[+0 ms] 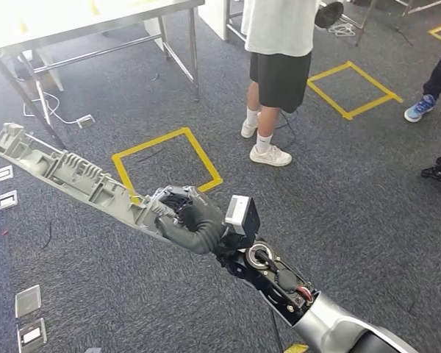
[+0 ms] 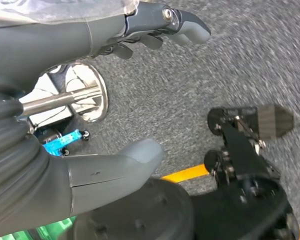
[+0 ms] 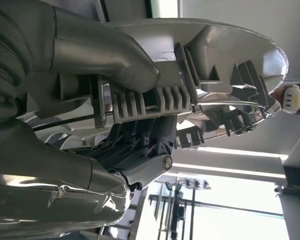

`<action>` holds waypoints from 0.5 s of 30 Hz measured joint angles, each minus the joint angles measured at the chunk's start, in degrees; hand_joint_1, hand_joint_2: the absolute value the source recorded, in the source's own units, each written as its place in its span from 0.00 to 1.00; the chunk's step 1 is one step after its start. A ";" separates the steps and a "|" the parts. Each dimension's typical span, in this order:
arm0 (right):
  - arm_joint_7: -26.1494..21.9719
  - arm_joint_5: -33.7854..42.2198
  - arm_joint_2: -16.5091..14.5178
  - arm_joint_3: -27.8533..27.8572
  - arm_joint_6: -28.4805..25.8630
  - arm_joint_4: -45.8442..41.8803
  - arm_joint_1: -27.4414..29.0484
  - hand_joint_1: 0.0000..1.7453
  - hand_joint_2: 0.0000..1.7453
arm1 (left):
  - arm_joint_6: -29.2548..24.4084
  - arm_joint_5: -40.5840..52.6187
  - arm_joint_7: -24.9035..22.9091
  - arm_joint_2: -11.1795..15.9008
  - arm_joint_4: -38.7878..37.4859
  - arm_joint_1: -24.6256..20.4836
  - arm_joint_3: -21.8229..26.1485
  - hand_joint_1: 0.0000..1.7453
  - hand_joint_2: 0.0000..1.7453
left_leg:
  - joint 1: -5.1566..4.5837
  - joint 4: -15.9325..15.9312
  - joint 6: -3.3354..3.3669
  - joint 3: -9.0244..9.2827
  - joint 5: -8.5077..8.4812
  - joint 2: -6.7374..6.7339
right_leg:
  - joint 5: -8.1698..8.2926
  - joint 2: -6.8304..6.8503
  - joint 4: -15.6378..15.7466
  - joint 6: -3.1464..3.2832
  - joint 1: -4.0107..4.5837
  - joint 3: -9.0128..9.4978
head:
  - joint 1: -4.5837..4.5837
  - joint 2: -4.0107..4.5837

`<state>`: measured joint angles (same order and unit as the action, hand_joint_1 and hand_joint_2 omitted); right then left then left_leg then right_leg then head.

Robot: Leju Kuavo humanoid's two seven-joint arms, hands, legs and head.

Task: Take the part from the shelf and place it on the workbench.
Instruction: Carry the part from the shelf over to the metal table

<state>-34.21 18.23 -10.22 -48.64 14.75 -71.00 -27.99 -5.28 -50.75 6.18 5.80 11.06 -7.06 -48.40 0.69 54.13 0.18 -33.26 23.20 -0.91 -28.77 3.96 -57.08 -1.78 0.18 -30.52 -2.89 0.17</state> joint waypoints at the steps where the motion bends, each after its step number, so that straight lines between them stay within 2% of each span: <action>1: 0.02 -0.05 0.01 0.02 -0.01 -0.03 -0.01 1.00 1.00 | 0.00 -0.01 -0.01 -0.02 0.00 0.03 -0.01 0.00 1.00 | 0.08 -0.04 0.18 0.08 -0.01 0.60 | -1.73 -1.75 -3.31 -0.20 -0.14 -1.54 | 0.06 0.00; 2: 0.02 -0.07 0.01 0.03 -0.01 -0.04 0.00 1.00 1.00 | 0.00 -0.01 -0.02 -0.03 0.00 0.02 -0.02 0.00 1.00 | 0.07 -0.03 0.32 0.09 0.01 1.26 | -3.66 -2.99 -7.64 -0.30 -0.20 -3.67 | 0.11 0.00; 3: 0.02 -0.07 0.02 0.05 -0.02 -0.04 0.03 1.00 1.00 | 0.00 -0.01 -0.03 -0.03 0.00 0.01 -0.03 0.00 1.00 | 0.06 -0.02 0.44 0.08 0.02 1.98 | -5.20 -3.51 -11.94 -0.33 -0.21 -5.93 | 0.17 0.00; 4: 0.03 -0.08 0.04 0.05 -0.02 -0.04 0.08 1.00 1.00 | 0.01 -0.01 -0.03 -0.03 0.00 0.00 -0.04 0.00 1.00 | 0.04 0.02 0.48 0.10 0.04 2.82 | -5.79 -3.71 -14.89 -0.32 -0.21 -7.64 | 0.18 0.00; 5: 0.03 -0.10 0.07 0.05 -0.02 -0.04 0.15 1.00 1.00 | 0.01 -0.01 -0.03 -0.03 0.00 0.01 -0.05 0.00 1.00 | 0.05 0.07 0.48 0.14 0.06 3.73 | -5.12 -3.81 -15.51 -0.24 -0.21 -8.30 | 0.18 0.00; 6: 0.04 -0.14 0.10 0.05 -0.02 -0.04 0.22 1.00 1.00 | 0.01 -0.01 -0.03 -0.03 0.00 0.01 -0.05 0.00 1.00 | 0.07 0.16 0.44 0.20 0.09 4.68 | -3.30 -4.01 -13.66 -0.10 -0.23 -7.80 | 0.18 0.00; 8: 0.10 -0.20 0.14 0.07 -0.02 -0.04 0.29 1.00 1.00 | 0.01 -0.01 -0.03 -0.09 0.00 0.00 -0.05 0.00 1.00 | 0.12 0.44 0.27 0.26 0.29 6.14 | 1.42 -5.23 -5.43 0.35 -0.34 -4.56 | 0.19 0.01; 9: 0.15 -0.22 0.15 0.08 -0.02 -0.05 0.28 1.00 1.00 | 0.01 -0.05 -0.03 -0.12 0.00 -0.01 -0.04 0.00 1.00 | 0.07 0.66 0.10 0.13 0.38 6.73 | 2.89 -5.93 -1.77 0.59 -0.43 -3.09 | 0.20 0.01; 10: 0.22 -0.21 0.16 0.09 0.02 -0.10 0.26 1.00 1.00 | 0.01 -0.13 -0.03 -0.15 0.00 0.04 -0.04 0.00 1.00 | 0.08 0.77 -0.11 -0.05 0.42 7.11 | 3.59 -6.46 0.56 0.81 -0.43 -2.17 | 0.20 0.01; 12: 0.43 -0.15 0.16 0.07 0.12 -0.19 0.22 1.00 1.00 | 0.01 -0.38 -0.03 -0.11 -0.01 0.31 -0.04 0.00 1.00 | 0.12 0.71 -0.70 -0.35 0.33 7.80 | 3.57 -6.60 1.70 1.30 -0.31 -1.74 | 0.20 0.01; 13: 0.53 -0.09 0.14 0.05 0.18 -0.21 0.22 1.00 1.00 | 0.01 -0.51 -0.02 -0.04 -0.01 0.47 -0.05 0.00 1.00 | 0.21 0.65 -0.99 -0.38 0.39 7.59 | 3.70 -6.45 1.90 1.62 -0.32 -1.59 | 0.17 0.01; 15: 0.70 0.05 0.07 -0.01 0.22 -0.21 0.21 1.00 1.00 | 0.02 -0.72 0.05 0.01 -0.01 0.58 -0.05 0.00 1.00 | 0.12 2.69 -1.61 -1.23 1.84 5.29 | 3.97 -5.98 2.46 2.21 -0.54 -1.20 | 0.00 0.00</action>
<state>-33.51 18.28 -10.15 -48.65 14.98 -71.21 -27.78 -5.26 -51.46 6.23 5.82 11.05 -6.48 -48.46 0.81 56.82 -1.43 -34.49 25.04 4.38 -24.80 -2.03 -54.62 0.43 -0.37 -31.72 -2.89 0.17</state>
